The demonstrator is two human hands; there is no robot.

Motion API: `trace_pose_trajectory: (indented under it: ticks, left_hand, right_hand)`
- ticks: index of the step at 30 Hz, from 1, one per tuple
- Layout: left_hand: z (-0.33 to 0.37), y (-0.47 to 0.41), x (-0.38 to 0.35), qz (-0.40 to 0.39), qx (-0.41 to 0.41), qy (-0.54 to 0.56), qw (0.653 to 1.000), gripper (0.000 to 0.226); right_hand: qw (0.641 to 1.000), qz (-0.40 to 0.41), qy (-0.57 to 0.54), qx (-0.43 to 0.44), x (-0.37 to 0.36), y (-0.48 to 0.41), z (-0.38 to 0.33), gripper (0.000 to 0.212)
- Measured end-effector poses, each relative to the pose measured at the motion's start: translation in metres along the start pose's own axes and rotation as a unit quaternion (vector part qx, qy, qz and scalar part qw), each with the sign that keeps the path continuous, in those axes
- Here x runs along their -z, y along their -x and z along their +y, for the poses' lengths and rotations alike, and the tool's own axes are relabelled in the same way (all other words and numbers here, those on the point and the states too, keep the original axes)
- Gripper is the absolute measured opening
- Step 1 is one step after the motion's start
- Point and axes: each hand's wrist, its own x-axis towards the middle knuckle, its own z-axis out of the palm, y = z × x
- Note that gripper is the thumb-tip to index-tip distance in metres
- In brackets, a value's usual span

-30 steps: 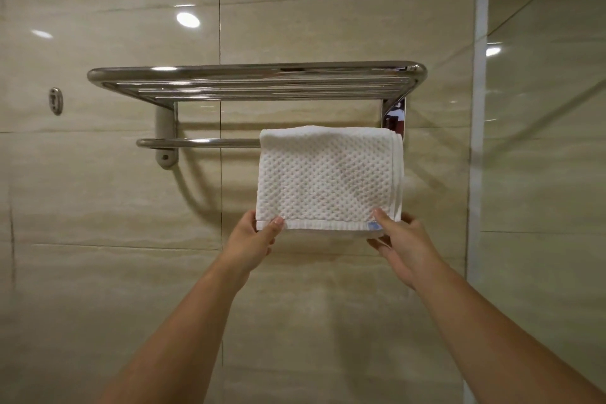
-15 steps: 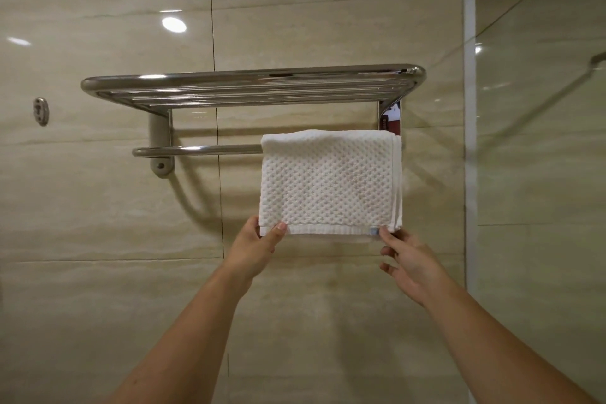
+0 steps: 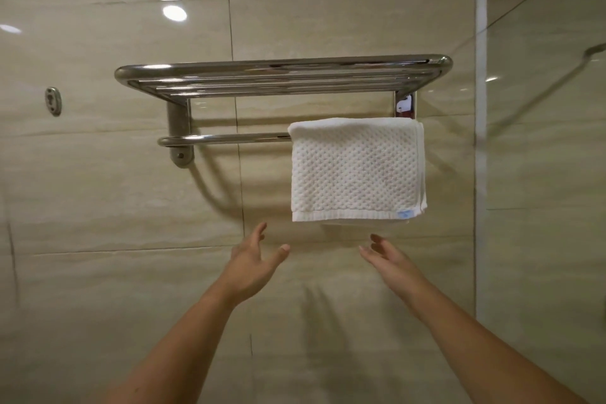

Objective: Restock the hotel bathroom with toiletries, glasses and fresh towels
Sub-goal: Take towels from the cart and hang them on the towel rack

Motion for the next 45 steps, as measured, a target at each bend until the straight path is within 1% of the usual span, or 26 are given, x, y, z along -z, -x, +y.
trace_pose_trajectory:
  ticks: [2, 4, 6, 8, 10, 13, 16, 21, 26, 31, 35, 41, 45]
  left_hand:
    - [-0.007, 0.008, 0.014, 0.025, -0.010, -0.117, 0.993, 0.081]
    - [-0.015, 0.020, 0.031, 0.036, -0.021, -0.214, 0.976, 0.075]
    - [-0.030, 0.034, 0.049, 0.033, -0.028, -0.283, 0.958, 0.074]
    - [-0.050, 0.052, 0.068, 0.031, -0.011, -0.326, 0.945, 0.074]
    - [-0.072, 0.071, 0.086, 0.029, 0.019, -0.358, 0.933, 0.074]
    - [-0.109, 0.106, 0.115, 0.028, 0.065, -0.394, 0.916, 0.074]
    - [-0.144, 0.148, 0.144, 0.031, 0.115, -0.418, 0.901, 0.074]
    - [-0.187, 0.228, 0.188, 0.047, 0.224, -0.441, 0.868, 0.074]
    - [-0.199, 0.319, 0.212, 0.077, 0.333, -0.440, 0.830, 0.073]
    - [-0.188, 0.411, 0.204, 0.114, 0.437, -0.440, 0.776, 0.073]
    - [-0.162, 0.490, 0.177, 0.159, 0.522, -0.435, 0.716, 0.072]
    - [-0.094, 0.602, 0.107, 0.196, 0.638, -0.413, 0.620, 0.071]
    - [-0.030, 0.655, 0.072, 0.227, 0.680, -0.417, 0.559, 0.070]
  right_hand:
    - [0.998, -0.016, 0.054, 0.015, -0.025, 0.005, -0.009, 0.076]
    - [0.992, -0.037, 0.117, 0.032, -0.057, 0.011, -0.021, 0.078]
    - [0.977, -0.057, 0.196, 0.068, -0.095, 0.015, -0.030, 0.078]
    - [0.962, -0.071, 0.248, 0.095, -0.140, 0.020, -0.036, 0.078]
    - [0.946, -0.091, 0.290, 0.113, -0.186, 0.031, -0.043, 0.075]
    - [0.915, -0.142, 0.344, 0.152, -0.252, 0.057, -0.054, 0.074]
    - [0.886, -0.191, 0.372, 0.198, -0.313, 0.087, -0.060, 0.074]
    - [0.850, -0.278, 0.366, 0.258, -0.397, 0.143, -0.069, 0.072]
    - [0.810, -0.376, 0.320, 0.318, -0.452, 0.207, -0.070, 0.071]
    - [0.748, -0.466, 0.280, 0.381, -0.485, 0.276, -0.059, 0.069]
    - [0.683, -0.540, 0.245, 0.427, -0.485, 0.337, -0.041, 0.070]
    - [0.582, -0.627, 0.193, 0.480, -0.445, 0.436, -0.003, 0.069]
    - [0.524, -0.668, 0.158, 0.505, -0.405, 0.496, -0.003, 0.069]
